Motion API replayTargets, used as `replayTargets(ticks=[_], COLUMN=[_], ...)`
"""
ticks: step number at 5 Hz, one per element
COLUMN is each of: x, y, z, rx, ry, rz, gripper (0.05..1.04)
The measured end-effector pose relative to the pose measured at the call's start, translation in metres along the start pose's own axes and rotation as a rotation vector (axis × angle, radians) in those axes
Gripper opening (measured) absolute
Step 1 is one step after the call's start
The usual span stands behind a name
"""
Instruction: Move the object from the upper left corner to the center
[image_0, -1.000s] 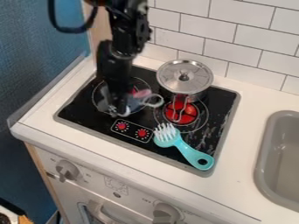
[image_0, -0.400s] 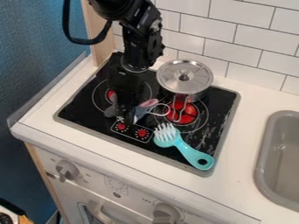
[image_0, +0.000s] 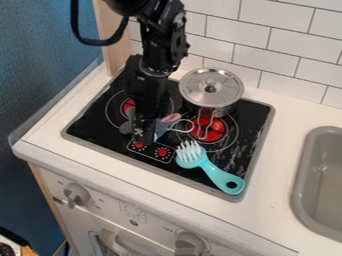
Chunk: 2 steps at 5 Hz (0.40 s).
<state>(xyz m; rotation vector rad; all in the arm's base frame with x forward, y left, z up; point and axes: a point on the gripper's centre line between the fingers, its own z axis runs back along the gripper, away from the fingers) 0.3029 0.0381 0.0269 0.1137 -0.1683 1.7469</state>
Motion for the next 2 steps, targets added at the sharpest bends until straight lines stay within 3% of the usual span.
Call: replayTargets(ticks=[1, 2], x=[0.007, 0.008], y=[-0.005, -0.005], z=[0.025, 0.044], rx=[-0.076, -0.074], ry=[-0.005, 0.005], rz=[0.016, 0.002], gripper=[1.005, 1.004])
